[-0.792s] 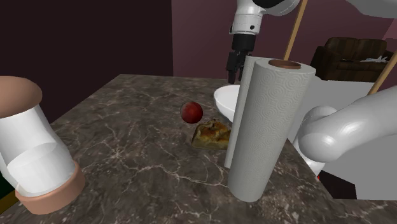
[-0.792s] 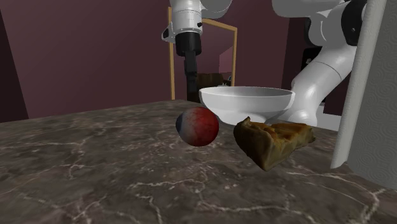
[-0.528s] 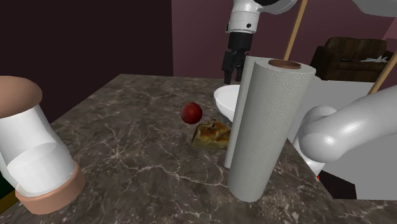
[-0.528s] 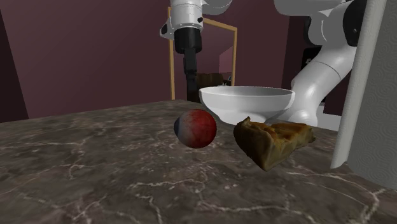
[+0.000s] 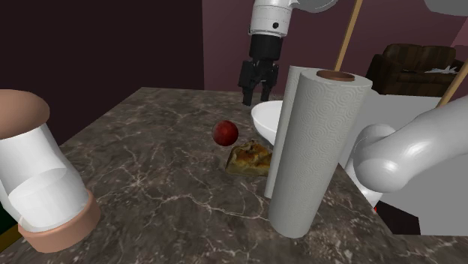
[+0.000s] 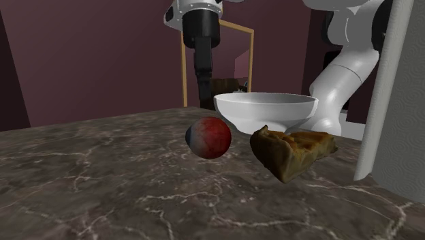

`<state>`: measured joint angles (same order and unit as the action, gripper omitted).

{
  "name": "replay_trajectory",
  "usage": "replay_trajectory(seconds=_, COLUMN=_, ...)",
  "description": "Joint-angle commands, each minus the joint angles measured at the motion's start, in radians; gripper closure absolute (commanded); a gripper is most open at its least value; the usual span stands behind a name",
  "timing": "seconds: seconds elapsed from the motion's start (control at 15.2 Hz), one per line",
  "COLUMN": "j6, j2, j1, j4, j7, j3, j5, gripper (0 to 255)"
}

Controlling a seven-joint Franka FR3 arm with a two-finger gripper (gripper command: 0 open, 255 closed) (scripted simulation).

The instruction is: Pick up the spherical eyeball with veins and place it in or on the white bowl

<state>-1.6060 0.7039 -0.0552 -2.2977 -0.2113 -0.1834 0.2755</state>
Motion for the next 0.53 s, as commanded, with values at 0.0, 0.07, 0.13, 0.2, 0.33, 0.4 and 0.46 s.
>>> replay_trajectory(seconds=0.0, j6=-0.017, j2=-0.022, j1=-0.013, j4=0.024, j7=-0.05, j3=-0.045, j5=0.027, gripper=0)
replay_trajectory(seconds=0.07, j6=-0.026, j2=-0.035, j1=-0.019, j4=0.038, j7=-0.073, j3=-0.067, j5=0.037, gripper=0)
replay_trajectory(seconds=0.13, j6=-0.035, j2=-0.049, j1=-0.023, j4=0.052, j7=-0.097, j3=-0.088, j5=0.047, gripper=0)
replay_trajectory(seconds=0.2, j6=-0.044, j2=-0.063, j1=-0.028, j4=0.068, j7=-0.121, j3=-0.109, j5=0.056, gripper=0)
replay_trajectory(seconds=0.33, j6=-0.062, j2=-0.096, j1=-0.035, j4=0.103, j7=-0.168, j3=-0.152, j5=0.07, gripper=0)
replay_trajectory(seconds=0.4, j6=-0.071, j2=-0.114, j1=-0.038, j4=0.122, j7=-0.192, j3=-0.174, j5=0.075, gripper=0)
replay_trajectory(seconds=0.46, j6=-0.081, j2=-0.132, j1=-0.04, j4=0.142, j7=-0.216, j3=-0.196, j5=0.079, gripper=0)
